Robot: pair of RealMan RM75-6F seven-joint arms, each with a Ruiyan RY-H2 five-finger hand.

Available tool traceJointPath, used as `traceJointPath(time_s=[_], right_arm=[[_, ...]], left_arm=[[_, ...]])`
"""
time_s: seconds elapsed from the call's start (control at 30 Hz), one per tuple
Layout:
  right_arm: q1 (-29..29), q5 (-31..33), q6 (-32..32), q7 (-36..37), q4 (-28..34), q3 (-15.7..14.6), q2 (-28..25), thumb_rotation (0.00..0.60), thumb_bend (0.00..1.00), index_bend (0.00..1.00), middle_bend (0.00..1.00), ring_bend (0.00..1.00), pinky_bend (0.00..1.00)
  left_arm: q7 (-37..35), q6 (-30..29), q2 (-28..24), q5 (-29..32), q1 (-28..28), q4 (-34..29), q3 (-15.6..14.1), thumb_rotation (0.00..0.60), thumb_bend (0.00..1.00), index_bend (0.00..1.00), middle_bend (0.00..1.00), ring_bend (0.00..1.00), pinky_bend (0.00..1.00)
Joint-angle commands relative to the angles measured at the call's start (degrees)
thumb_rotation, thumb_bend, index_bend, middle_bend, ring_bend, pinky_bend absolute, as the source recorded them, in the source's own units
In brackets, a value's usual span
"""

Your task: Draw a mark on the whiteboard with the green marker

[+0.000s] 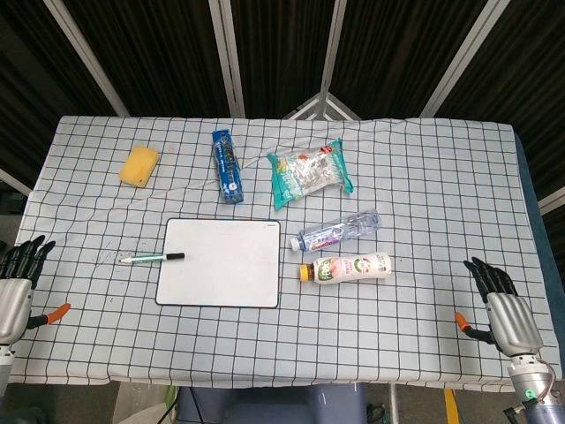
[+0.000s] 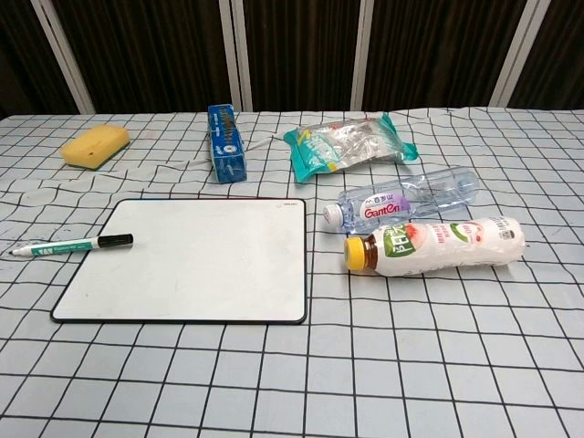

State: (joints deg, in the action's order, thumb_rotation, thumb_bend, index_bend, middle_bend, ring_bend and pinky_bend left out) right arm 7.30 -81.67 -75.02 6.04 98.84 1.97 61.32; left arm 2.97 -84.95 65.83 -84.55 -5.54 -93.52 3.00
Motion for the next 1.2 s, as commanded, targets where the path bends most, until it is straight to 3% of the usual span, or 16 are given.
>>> traceJointPath(time_s=[0.03, 0.6, 0.87, 1.0, 1.2], right_arm=[[0.0, 0.01, -0.02, 0.03, 0.01, 0.03, -0.01, 0.6, 0.35, 0.0, 0.0, 0.0, 0.0], [-0.02, 0.18, -0.01, -0.06, 0.06, 0.07, 0.1, 0.6, 0.35, 0.0, 0.0, 0.0, 0.0], [-0.01, 0.04, 0.06, -0.01, 0.22, -0.03, 0.06, 0.6, 0.35, 0.0, 0.0, 0.0, 0.0], [0.0, 0.04, 0.07, 0.12, 0.17, -0.02, 0.02, 0.6, 0.35, 0.0, 0.0, 0.0, 0.0], [0.0, -0.01, 0.14, 0.3, 0.22, -0.06, -0.05, 0.6, 0.35, 0.0, 0.0, 0.0, 0.0]], left_arm=[[0.04, -0.01, 0.02, -0.01, 0.0, 0.01, 0.0, 0.6, 0.16, 0.0, 0.0, 0.0, 0.0], [0.45, 1.7, 0.14, 1.75, -0.68, 0.13, 0.55, 0.6, 0.16, 0.01, 0.0, 0.0, 0.0], [4.35, 8.9, 0.24, 9.14, -5.03, -1.71, 4.17, 0.6, 0.17, 0.18, 0.0, 0.0, 0.0], [9.17, 13.65, 2.28, 13.87, -8.58, -1.02, 6.1, 0.6, 0.23, 0.31, 0.0, 0.0, 0.0], [15.84, 19.06, 7.17, 20.41, -13.12, 1.17, 7.68, 0.6, 0.3, 0.39, 0.0, 0.0, 0.0]])
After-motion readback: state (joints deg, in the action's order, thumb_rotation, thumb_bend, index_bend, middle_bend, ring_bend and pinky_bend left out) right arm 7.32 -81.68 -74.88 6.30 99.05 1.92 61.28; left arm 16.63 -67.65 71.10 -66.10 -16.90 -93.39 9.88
